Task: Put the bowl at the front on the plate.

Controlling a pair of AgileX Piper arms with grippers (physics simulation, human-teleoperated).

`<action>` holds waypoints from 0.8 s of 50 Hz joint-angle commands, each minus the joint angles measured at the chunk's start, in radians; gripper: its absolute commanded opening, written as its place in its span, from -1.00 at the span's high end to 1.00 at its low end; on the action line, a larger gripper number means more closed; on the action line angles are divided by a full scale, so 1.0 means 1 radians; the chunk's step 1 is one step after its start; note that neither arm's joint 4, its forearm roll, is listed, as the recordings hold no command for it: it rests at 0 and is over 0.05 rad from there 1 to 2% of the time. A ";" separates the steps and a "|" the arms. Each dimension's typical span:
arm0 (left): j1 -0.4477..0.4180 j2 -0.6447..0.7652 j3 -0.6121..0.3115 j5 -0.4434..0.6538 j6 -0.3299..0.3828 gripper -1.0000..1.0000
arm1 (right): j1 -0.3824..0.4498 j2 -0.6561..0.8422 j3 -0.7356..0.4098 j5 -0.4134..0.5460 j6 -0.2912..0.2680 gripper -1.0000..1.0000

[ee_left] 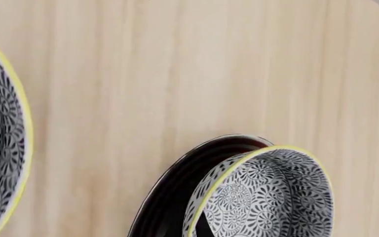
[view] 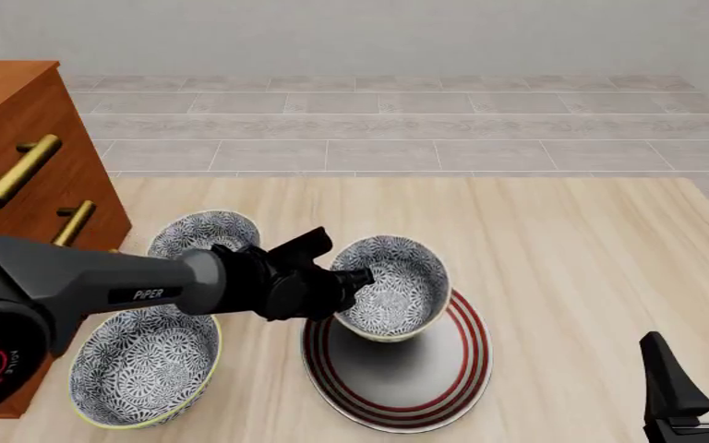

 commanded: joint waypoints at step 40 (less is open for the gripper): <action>0.007 -0.178 0.019 0.147 0.058 -1.00 | 0.000 0.000 0.006 -0.006 0.000 -1.00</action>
